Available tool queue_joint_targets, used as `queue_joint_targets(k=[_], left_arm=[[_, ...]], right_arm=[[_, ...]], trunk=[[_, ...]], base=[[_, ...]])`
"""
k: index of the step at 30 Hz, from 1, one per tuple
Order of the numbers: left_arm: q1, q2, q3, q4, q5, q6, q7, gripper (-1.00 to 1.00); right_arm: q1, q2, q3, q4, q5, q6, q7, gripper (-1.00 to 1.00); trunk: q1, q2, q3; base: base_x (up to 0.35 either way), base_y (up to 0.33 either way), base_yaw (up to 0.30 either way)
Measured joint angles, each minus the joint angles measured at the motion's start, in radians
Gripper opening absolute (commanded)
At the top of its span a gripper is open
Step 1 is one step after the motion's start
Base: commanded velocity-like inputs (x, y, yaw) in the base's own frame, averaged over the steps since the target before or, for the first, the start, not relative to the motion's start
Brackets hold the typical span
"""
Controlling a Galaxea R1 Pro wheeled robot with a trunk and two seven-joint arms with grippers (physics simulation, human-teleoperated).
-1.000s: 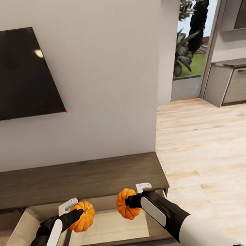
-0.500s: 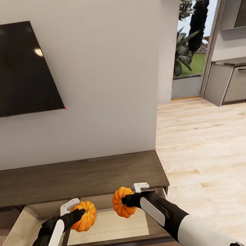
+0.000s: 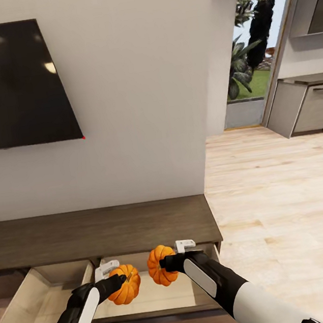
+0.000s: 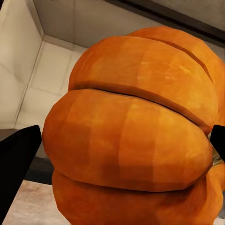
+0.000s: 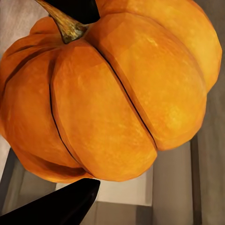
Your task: Place each of the two pumpkins and all three candles from the living room inside a cabinet in the living room (use any cabinet), then make sure every cabinet is closed, and position the cauldron so it is next to a table in the living room.
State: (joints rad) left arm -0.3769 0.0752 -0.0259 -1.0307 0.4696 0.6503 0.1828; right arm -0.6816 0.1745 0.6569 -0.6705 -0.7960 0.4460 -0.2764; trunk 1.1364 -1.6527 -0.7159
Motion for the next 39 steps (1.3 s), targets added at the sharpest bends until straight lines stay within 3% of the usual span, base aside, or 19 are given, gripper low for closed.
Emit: queue_joint_targets(k=[14, 25, 39], left_arm=[[0.000, 0.000, 0.000, -0.002, -0.002, -0.005, -0.001, -1.00], [0.000, 0.000, 0.000, -0.003, -0.002, -0.007, 0.001, -1.00], [0.000, 0.006, 0.005, -0.007, -0.002, -0.009, -0.003, -1.00]], right_arm=[[0.001, 0.000, 0.000, 0.000, 0.002, -0.004, 0.000, -1.00], [0.002, 0.000, 0.001, 0.007, 0.001, -0.051, 0.000, -1.00], [0.001, 0.000, 0.002, 0.013, 0.001, -0.067, -0.001, -1.00]], trunk=[[0.054, -0.098, -0.044], [0.096, -0.175, -0.078], [0.096, -0.175, -0.078]], base=[[0.000, 0.000, 0.000], [0.000, 0.000, 0.000], [0.033, 0.047, -0.002]])
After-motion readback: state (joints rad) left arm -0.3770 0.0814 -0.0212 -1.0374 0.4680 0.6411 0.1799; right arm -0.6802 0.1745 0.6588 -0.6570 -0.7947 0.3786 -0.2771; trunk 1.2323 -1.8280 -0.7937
